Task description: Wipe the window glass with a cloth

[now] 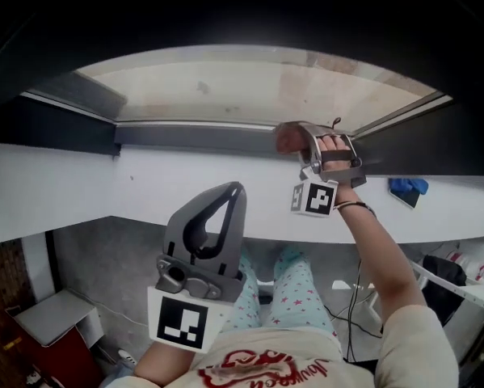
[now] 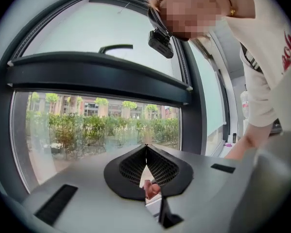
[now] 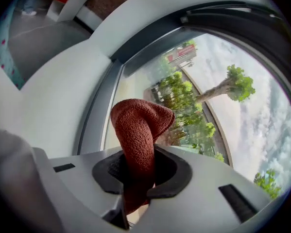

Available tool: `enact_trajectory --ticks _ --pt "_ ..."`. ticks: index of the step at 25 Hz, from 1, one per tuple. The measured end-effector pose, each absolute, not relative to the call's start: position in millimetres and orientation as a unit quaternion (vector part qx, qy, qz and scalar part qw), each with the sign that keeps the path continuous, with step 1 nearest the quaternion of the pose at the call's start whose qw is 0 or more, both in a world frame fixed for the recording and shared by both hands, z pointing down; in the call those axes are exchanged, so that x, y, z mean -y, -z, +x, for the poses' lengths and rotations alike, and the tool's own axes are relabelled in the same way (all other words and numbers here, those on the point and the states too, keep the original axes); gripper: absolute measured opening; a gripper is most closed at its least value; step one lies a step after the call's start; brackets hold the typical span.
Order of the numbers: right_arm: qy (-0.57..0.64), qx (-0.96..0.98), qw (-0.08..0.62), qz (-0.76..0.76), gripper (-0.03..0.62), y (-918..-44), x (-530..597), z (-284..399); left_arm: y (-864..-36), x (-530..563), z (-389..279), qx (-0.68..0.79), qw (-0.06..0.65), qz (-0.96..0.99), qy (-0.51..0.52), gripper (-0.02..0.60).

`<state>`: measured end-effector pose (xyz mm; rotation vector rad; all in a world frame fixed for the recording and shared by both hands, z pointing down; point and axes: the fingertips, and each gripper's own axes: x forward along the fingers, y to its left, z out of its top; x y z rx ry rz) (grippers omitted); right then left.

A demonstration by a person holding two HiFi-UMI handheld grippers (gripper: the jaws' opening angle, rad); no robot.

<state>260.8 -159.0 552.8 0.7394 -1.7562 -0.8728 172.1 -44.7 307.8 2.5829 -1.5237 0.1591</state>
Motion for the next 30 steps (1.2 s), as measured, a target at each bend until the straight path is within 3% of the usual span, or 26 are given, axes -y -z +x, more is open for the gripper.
enact_trajectory --ticks 5,12,22,30 --pt "0.454 0.707 0.414 0.349 0.084 -402.0 155.6 240.5 -254.9 44.7 173.9 0.504 0.021 0.864 -0.012 0.021" --pt "0.498 0.665 0.375 0.411 0.085 -321.5 169.1 220.1 -230.2 35.1 153.0 0.502 0.01 0.865 -0.017 0.021" --pt "0.513 0.636 0.345 0.461 0.086 -256.1 167.4 196.9 -226.0 39.5 121.8 0.484 0.001 0.875 -0.023 0.021" --pt "0.539 0.604 0.347 0.474 0.086 -273.0 186.2 190.8 -233.3 38.3 97.0 0.482 0.008 0.876 -0.019 0.021"
